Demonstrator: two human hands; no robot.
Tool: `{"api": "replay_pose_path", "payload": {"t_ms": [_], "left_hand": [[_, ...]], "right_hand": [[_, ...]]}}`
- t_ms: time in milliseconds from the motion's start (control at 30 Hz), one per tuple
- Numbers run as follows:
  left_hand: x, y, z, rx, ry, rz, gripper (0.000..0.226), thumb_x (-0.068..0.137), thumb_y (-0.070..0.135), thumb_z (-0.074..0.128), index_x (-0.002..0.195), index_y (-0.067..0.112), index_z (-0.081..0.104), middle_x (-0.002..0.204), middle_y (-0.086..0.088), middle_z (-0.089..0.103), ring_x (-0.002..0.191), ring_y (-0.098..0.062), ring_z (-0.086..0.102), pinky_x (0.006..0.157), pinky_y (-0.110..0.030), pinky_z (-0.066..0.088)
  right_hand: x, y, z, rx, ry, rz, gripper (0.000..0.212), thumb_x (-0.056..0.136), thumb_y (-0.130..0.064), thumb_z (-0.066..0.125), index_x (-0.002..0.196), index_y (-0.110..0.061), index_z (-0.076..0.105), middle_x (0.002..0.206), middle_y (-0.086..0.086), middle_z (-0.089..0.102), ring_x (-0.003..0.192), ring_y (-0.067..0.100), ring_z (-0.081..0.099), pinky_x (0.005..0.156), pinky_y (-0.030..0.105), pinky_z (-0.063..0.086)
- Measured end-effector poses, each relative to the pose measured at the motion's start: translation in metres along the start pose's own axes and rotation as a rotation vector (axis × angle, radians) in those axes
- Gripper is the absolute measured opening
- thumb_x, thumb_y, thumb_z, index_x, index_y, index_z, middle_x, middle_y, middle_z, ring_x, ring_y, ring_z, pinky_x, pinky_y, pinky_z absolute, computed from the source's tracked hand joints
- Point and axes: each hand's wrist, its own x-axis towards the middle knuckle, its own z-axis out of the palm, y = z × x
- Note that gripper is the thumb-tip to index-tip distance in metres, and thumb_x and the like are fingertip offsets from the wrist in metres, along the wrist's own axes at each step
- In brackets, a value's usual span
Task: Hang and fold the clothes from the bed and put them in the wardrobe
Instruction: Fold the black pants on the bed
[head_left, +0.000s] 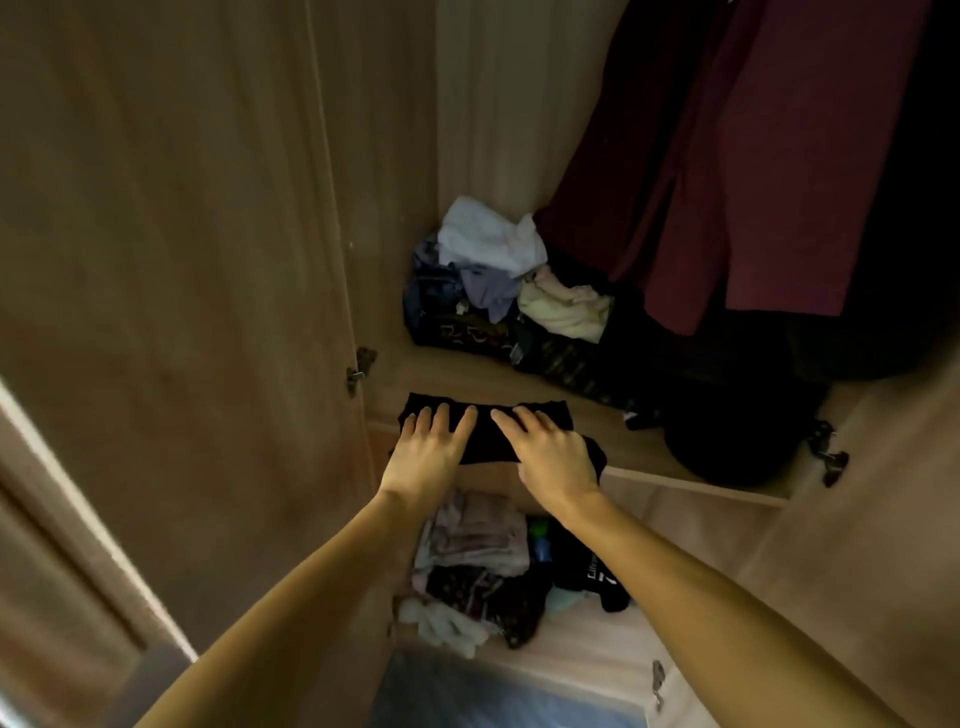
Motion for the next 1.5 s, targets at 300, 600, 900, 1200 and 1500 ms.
{"api": "replay_pose_path", "payload": {"t_ms": [300, 600, 900, 1200, 1500], "left_hand": [[0.128, -0.031, 0.088, 0.06, -0.007, -0.166, 0.05, 0.071, 0.006, 0.05, 0.12, 0.01, 0.061, 0.11, -0.027, 0.063, 0.1, -0.042, 0.063, 0.08, -0.051, 0.052], [0.137, -0.035, 0.197, 0.024, -0.284, -0.325, 0.087, 0.044, 0.018, 0.087, 0.125, 0.009, 0.058, 0.112, -0.02, 0.062, 0.099, -0.037, 0.062, 0.08, -0.046, 0.054], [0.178, -0.039, 0.178, -0.138, -0.368, -0.406, 0.075, 0.09, 0.05, 0.043, 0.15, 0.02, 0.011, 0.155, -0.012, 0.016, 0.142, -0.027, 0.015, 0.112, -0.05, 0.015], [0.109, -0.032, 0.099, -0.378, -0.151, -0.309, 0.061, 0.088, 0.037, 0.035, 0.143, 0.012, 0.034, 0.143, -0.015, 0.042, 0.131, -0.03, 0.038, 0.104, -0.044, 0.036], [-0.02, 0.031, 0.027, -0.601, -0.042, -0.049, 0.05, 0.095, 0.033, 0.044, 0.141, 0.016, 0.036, 0.142, -0.013, 0.043, 0.13, -0.033, 0.038, 0.106, -0.048, 0.033]], "right_hand": [[0.139, 0.036, 0.107, 0.145, 0.083, -0.049, 0.059, 0.067, -0.001, 0.071, 0.123, -0.018, 0.061, 0.113, 0.014, 0.066, 0.096, 0.035, 0.066, 0.06, 0.039, 0.057], [0.167, 0.013, 0.216, 0.269, -0.289, -0.054, 0.078, 0.09, -0.057, 0.044, 0.151, -0.024, 0.008, 0.158, 0.014, 0.007, 0.144, 0.034, 0.005, 0.115, 0.053, 0.001], [0.19, 0.022, 0.204, 0.296, -0.245, -0.025, 0.073, 0.092, -0.059, 0.038, 0.15, -0.022, 0.017, 0.158, 0.014, 0.01, 0.145, 0.033, 0.005, 0.115, 0.054, -0.002], [0.108, 0.017, 0.122, 0.375, -0.105, 0.066, 0.057, 0.099, -0.045, 0.034, 0.149, -0.021, 0.024, 0.156, 0.01, 0.021, 0.144, 0.028, 0.014, 0.117, 0.045, 0.006], [-0.056, -0.011, 0.04, 0.307, 0.04, 0.332, 0.053, 0.099, -0.044, 0.035, 0.144, -0.016, 0.035, 0.147, 0.01, 0.039, 0.136, 0.029, 0.032, 0.111, 0.043, 0.027]]}}
